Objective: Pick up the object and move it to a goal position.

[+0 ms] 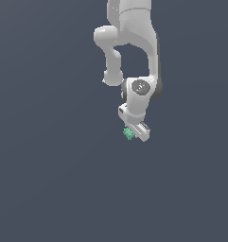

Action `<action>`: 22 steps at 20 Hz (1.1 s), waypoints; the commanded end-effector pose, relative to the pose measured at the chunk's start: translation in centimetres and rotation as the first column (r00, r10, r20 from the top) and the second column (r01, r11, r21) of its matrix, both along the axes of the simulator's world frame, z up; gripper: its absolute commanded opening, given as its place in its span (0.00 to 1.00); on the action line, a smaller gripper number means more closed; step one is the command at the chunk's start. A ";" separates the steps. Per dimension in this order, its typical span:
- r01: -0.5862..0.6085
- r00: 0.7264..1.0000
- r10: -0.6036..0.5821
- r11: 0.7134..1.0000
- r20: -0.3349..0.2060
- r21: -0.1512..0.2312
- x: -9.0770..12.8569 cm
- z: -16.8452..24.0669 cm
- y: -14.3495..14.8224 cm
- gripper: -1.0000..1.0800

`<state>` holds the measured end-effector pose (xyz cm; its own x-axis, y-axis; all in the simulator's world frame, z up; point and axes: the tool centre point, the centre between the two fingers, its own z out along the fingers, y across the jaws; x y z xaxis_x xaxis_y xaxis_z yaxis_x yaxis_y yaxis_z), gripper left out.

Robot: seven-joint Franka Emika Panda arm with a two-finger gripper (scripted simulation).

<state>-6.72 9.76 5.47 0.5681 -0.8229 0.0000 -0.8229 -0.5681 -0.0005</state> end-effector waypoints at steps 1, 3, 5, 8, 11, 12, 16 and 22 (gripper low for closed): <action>0.000 1.000 0.000 1.000 0.001 0.000 0.0 0.7 -0.3 0.00; 0.000 1.000 0.000 1.000 0.001 0.000 0.0 1.5 -0.6 0.00; 0.000 1.000 0.000 1.000 0.001 0.000 0.0 2.6 -0.9 0.00; 0.001 1.000 -0.001 1.000 0.001 0.001 0.1 4.6 -1.7 0.00; 0.001 1.000 -0.001 1.000 0.001 0.001 0.1 7.1 -2.6 0.00; 0.001 1.000 -0.001 1.000 0.001 0.001 0.1 8.0 -2.9 0.00; 0.002 1.000 -0.002 1.000 0.000 0.001 0.1 12.1 -4.4 0.00; 0.002 1.000 -0.002 1.000 0.000 0.001 0.2 18.6 -6.8 0.00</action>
